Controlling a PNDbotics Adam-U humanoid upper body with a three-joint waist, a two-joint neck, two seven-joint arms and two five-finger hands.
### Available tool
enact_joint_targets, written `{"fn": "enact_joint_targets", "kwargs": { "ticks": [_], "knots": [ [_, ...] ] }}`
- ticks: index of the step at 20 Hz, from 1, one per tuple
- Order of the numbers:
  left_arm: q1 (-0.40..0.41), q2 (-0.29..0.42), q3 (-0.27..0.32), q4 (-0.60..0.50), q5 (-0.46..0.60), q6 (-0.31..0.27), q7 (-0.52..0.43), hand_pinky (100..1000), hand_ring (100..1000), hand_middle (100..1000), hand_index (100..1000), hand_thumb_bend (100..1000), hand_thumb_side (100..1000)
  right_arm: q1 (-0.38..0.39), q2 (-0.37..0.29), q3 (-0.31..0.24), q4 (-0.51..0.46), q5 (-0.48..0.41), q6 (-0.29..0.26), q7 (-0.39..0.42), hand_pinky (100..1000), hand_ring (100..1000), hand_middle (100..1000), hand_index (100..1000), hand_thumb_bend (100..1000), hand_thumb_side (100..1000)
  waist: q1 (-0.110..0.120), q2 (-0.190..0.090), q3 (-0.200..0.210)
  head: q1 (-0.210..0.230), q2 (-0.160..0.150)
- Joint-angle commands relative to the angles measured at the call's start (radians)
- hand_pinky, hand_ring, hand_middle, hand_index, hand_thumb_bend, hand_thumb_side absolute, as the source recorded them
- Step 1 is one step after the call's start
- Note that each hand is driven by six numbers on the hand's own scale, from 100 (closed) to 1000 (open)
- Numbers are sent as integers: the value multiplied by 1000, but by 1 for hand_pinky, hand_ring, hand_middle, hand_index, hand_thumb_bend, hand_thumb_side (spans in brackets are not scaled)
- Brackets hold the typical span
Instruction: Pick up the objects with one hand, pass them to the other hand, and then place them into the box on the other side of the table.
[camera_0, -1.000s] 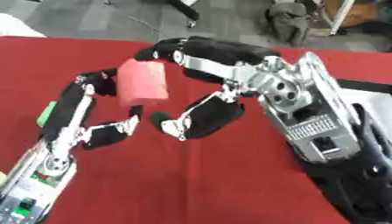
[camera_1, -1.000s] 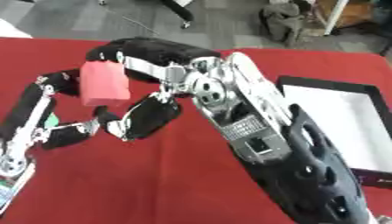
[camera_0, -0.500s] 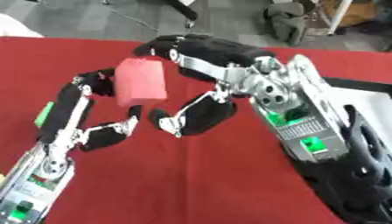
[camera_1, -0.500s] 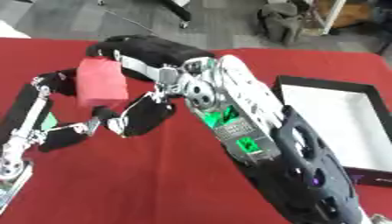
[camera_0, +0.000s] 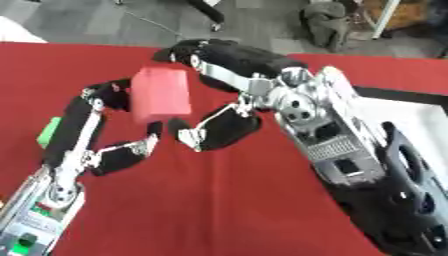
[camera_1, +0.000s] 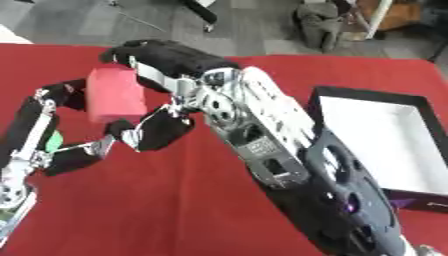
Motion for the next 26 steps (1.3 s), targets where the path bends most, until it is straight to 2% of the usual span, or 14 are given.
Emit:
{"fn": "enact_joint_targets", "kwargs": {
  "ticks": [1,20,24,26],
  "knots": [
    [-10,4,-1,-25,-4,-10,3,644,560,493,502,100,204,-15,5,-2,9,5,7,-7,925,1000,906,954,194,238,6,-12,1,-4,-8],
    [-12,-1,-17,-45,28,-49,35,643,558,487,498,100,205,-22,27,5,58,12,1,-12,909,1000,884,942,205,201,5,-10,3,-7,-7],
    [-12,-3,-19,-47,32,-52,39,642,558,487,498,100,206,-23,30,5,67,12,-1,-16,902,1000,784,891,179,156,5,-9,4,-7,-6],
    [-11,-3,-19,-46,32,-51,38,646,562,492,506,100,195,-22,31,3,69,7,4,-25,892,1000,710,835,101,104,6,-8,3,-6,-5]
  ]
}}
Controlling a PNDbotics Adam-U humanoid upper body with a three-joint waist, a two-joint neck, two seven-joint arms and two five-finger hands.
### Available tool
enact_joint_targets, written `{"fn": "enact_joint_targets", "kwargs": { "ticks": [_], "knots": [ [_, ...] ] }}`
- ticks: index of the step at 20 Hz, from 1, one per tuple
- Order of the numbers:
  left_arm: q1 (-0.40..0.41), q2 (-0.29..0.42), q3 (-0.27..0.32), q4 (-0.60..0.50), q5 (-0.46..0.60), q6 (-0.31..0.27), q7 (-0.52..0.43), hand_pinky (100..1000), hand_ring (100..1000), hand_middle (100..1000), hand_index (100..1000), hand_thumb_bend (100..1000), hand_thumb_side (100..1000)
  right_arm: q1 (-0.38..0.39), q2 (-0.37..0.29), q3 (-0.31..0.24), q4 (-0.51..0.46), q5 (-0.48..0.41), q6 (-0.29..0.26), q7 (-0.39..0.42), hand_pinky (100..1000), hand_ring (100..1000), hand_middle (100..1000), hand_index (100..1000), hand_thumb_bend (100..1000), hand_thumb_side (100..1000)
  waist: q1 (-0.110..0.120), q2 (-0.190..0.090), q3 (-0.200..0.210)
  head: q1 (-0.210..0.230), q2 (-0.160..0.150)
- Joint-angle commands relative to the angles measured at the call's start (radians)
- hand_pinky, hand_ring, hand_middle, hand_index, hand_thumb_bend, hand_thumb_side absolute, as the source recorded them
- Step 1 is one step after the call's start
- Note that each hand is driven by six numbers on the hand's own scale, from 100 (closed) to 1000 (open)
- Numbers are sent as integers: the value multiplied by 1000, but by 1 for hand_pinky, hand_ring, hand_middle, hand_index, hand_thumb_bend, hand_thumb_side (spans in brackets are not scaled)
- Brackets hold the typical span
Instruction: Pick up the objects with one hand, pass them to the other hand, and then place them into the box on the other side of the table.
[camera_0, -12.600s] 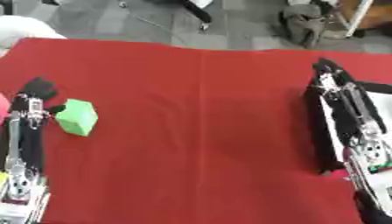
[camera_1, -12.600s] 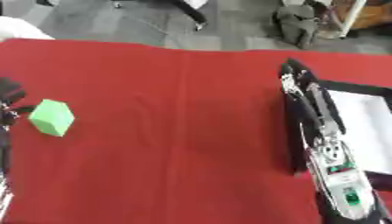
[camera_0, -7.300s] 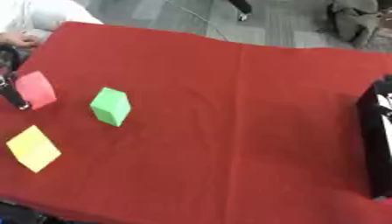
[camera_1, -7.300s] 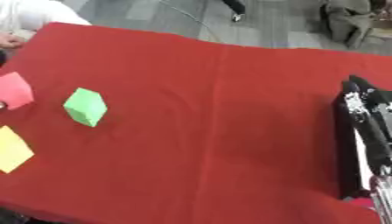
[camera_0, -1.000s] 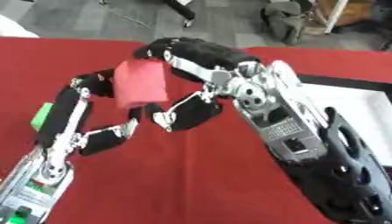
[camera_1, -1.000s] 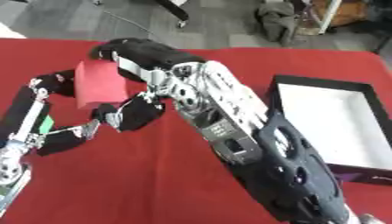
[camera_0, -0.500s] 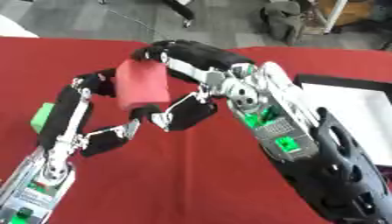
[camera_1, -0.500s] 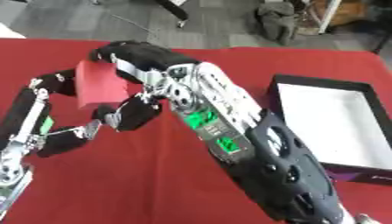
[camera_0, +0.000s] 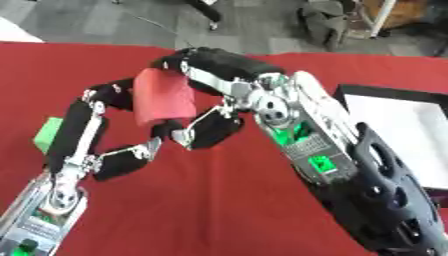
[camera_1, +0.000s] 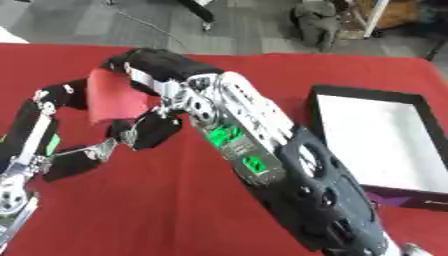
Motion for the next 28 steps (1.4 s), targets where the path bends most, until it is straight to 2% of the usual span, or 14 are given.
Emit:
{"fn": "enact_joint_targets", "kwargs": {
  "ticks": [1,3,4,6,8,9,11,13,18,20,21,22,25,28],
  "knots": [
    [-12,6,4,-27,8,-2,1,650,568,498,524,100,185,-15,3,-5,-2,-8,11,-13,885,1000,667,800,100,100,6,-13,1,0,-5],
    [-9,7,5,-22,8,7,-5,657,581,512,569,100,172,-13,3,-11,-6,-26,31,-37,866,989,581,721,100,100,6,-13,0,0,-5],
    [-7,8,6,-21,8,12,-6,664,596,529,606,100,176,-13,2,-13,-8,-37,43,-50,854,951,547,687,100,100,7,-13,0,-1,-5],
    [-5,11,7,-21,10,21,-11,683,630,572,678,100,212,-12,1,-17,-14,-64,65,-78,841,922,511,648,100,100,8,-14,0,-1,-6],
    [-2,13,10,-17,13,38,-21,712,684,627,773,100,302,-9,-3,-24,-27,-94,84,-106,833,902,487,620,100,100,8,-14,0,-1,-7],
    [0,14,13,-13,18,50,-26,728,709,658,814,160,371,-6,-6,-29,-35,-109,93,-121,827,893,475,605,100,100,9,-15,-1,-1,-8],
    [4,17,23,-7,27,79,-25,739,738,692,853,246,448,0,-14,-41,-49,-136,107,-149,826,890,469,596,100,100,9,-15,-1,-3,-9],
    [9,18,35,2,39,111,-17,740,749,706,864,301,506,9,-25,-58,-65,-166,120,-170,824,892,467,595,100,100,9,-15,-2,-6,-10],
    [20,27,68,10,74,182,10,739,755,715,870,311,556,54,-79,-130,-107,-247,169,-217,822,909,468,599,100,100,10,-15,-7,-5,-11],
    [26,32,83,5,84,195,25,735,750,709,865,280,569,84,-113,-165,-122,-282,192,-235,822,919,471,603,100,100,10,-14,-9,-6,-9],
    [30,35,93,2,89,200,37,732,748,705,860,184,614,102,-135,-188,-125,-298,206,-248,821,921,472,604,100,216,10,-14,-10,-7,-8],
    [34,40,102,-1,95,203,48,731,746,703,855,250,574,118,-158,-208,-126,-309,216,-263,821,922,473,606,100,100,10,-14,-12,-8,-7],
    [49,52,132,-15,114,207,85,724,738,696,834,197,578,178,-236,-282,-118,-316,259,-311,820,922,480,613,100,100,11,-13,-18,-12,-3],
    [60,63,157,-29,129,204,116,719,735,699,829,186,575,233,-313,-365,-93,-302,293,-362,817,920,486,618,100,100,13,-11,-21,-23,1]
  ]
}}
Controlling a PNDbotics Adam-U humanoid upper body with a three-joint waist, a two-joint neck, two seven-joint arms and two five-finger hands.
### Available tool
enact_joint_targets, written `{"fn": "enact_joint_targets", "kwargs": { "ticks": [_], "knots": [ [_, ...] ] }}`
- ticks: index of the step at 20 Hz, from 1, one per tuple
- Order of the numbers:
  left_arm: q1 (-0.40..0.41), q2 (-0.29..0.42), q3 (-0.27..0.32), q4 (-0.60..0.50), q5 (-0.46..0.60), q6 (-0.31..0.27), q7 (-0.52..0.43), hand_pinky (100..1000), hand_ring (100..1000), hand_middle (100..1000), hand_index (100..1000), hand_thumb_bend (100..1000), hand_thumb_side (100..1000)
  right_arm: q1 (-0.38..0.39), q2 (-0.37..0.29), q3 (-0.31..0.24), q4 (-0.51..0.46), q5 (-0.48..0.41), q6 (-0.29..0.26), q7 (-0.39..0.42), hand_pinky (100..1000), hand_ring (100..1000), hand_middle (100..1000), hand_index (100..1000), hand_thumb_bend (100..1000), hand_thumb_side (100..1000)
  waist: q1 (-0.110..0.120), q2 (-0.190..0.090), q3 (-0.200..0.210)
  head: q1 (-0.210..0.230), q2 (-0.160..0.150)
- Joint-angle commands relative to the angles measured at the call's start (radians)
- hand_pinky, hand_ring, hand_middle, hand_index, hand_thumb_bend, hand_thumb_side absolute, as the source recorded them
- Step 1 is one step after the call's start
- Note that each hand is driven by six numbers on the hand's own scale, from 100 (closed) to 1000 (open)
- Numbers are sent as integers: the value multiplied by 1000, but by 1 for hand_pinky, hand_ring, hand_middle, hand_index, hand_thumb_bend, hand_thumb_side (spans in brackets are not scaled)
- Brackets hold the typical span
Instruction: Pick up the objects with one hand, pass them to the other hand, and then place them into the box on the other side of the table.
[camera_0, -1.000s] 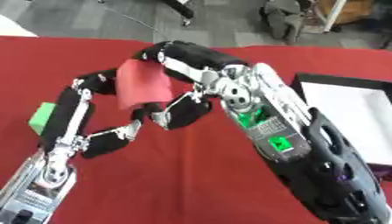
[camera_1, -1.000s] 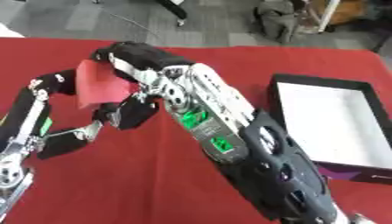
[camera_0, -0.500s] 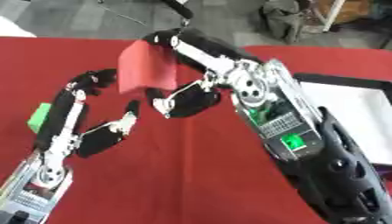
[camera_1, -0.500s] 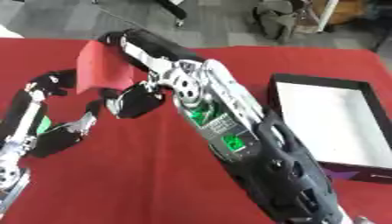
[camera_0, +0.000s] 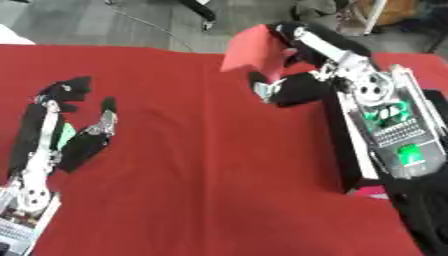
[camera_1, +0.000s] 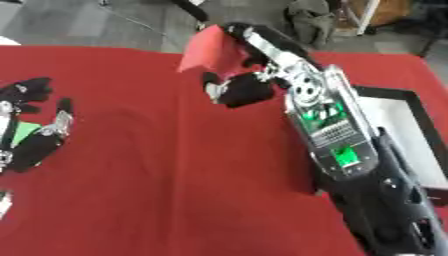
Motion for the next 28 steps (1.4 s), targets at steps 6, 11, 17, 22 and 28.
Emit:
{"fn": "enact_joint_targets", "kwargs": {
  "ticks": [6,11,17,22,28],
  "knots": [
    [16,44,73,-48,33,-10,72,717,736,716,831,178,572,89,-166,-192,89,11,54,-151,814,915,493,624,100,100,15,-11,-6,-22,7],
    [26,53,102,-63,49,-18,106,717,736,717,830,177,571,142,-209,-239,177,43,76,-243,809,909,512,645,100,100,16,-10,-6,-29,-2],
    [32,59,123,-72,69,-25,138,716,735,715,826,169,571,193,-233,-264,283,74,81,-274,809,931,567,697,100,100,13,-9,-2,-62,-12],
    [31,61,130,-75,71,-25,151,717,737,718,827,170,571,210,-235,-261,339,109,50,-228,855,1000,788,892,123,100,13,-8,0,-77,-20],
    [32,63,135,-74,70,-20,154,718,738,718,828,168,572,214,-234,-273,388,190,-25,-138,938,1000,903,992,238,336,14,-9,0,-72,-23]
  ]
}}
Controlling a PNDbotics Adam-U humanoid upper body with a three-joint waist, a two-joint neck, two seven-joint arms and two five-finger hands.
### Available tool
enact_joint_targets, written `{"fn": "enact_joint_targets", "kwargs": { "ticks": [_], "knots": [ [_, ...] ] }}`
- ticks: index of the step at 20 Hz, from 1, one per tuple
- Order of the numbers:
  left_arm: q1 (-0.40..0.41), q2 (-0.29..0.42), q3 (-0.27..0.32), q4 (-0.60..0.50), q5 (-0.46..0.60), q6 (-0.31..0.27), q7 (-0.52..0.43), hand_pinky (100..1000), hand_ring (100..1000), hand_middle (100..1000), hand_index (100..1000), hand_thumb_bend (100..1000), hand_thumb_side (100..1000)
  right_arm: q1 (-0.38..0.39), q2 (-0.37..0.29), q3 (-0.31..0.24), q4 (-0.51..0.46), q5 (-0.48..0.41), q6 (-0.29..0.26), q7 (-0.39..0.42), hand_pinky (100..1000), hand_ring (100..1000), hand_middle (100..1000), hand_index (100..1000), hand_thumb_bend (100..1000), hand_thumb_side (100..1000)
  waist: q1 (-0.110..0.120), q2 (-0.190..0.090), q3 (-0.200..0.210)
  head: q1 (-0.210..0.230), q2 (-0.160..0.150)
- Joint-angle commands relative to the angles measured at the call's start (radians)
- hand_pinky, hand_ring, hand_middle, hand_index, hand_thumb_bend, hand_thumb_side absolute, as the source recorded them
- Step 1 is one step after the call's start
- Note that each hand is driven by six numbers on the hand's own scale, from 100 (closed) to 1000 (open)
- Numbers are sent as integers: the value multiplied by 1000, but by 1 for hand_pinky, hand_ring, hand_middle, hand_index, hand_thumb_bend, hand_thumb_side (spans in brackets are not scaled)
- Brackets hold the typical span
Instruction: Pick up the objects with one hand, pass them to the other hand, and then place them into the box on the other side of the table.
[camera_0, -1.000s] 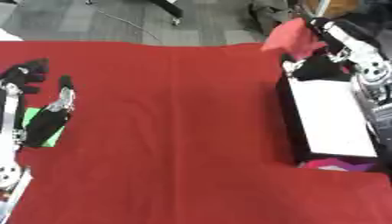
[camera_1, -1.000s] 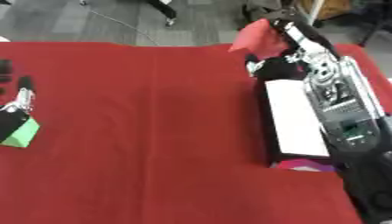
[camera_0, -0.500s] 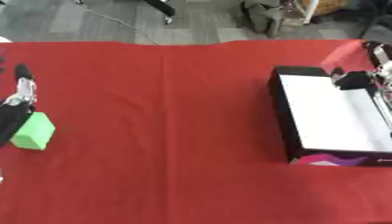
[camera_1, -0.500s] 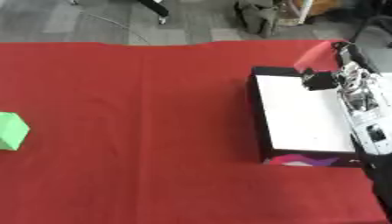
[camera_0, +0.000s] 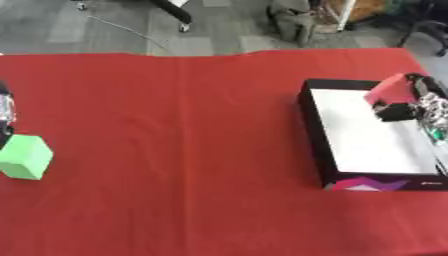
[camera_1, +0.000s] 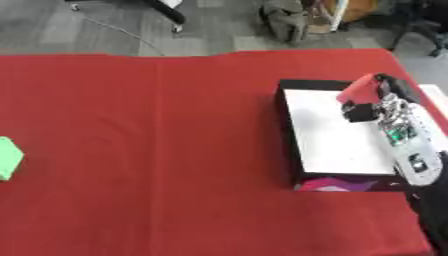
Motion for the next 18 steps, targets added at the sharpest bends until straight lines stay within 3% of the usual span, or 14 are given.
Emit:
{"fn": "enact_joint_targets", "kwargs": {
  "ticks": [1,4,8,10,12,14,15,16,18],
  "knots": [
    [-9,32,16,-18,3,2,5,718,738,718,828,168,572,-10,-38,-22,9,53,-27,40,942,1000,905,994,243,346,2,-13,0,1,-13],
    [-9,33,18,-18,2,3,6,718,738,717,829,168,574,-11,-37,-30,15,98,-30,64,956,1000,921,1000,265,344,3,-13,1,4,-14],
    [-8,34,19,-19,1,6,7,718,738,717,830,167,575,-10,-36,-37,7,126,-38,95,960,1000,922,1000,298,240,2,-13,1,9,-12],
    [-7,34,20,-19,1,7,7,718,738,716,829,164,576,-11,-34,-42,-9,125,-36,95,950,1000,918,1000,243,232,3,-13,2,13,-11],
    [-7,36,22,-18,-1,11,7,718,737,714,828,162,579,-16,-29,-52,-47,109,-31,73,924,1000,910,1000,100,233,4,-14,2,29,-8],
    [-8,42,26,-15,-4,19,1,720,738,709,829,140,599,-34,-17,-72,-96,81,-44,42,899,1000,883,991,100,443,7,-16,1,54,-4],
    [-10,48,28,-13,-5,24,-7,721,739,711,830,166,591,-42,-8,-81,-122,65,-57,27,895,1000,882,990,100,439,8,-16,1,64,-3],
    [-13,55,28,-8,-4,33,-18,725,743,716,833,163,596,-52,2,-85,-147,50,-71,11,897,1000,891,993,100,560,10,-17,2,73,-2],
    [-22,79,23,5,1,50,-49,737,753,730,844,162,603,-65,22,-77,-202,16,-103,-23,906,1000,915,1000,100,694,14,-19,3,85,-1]
  ]
}}
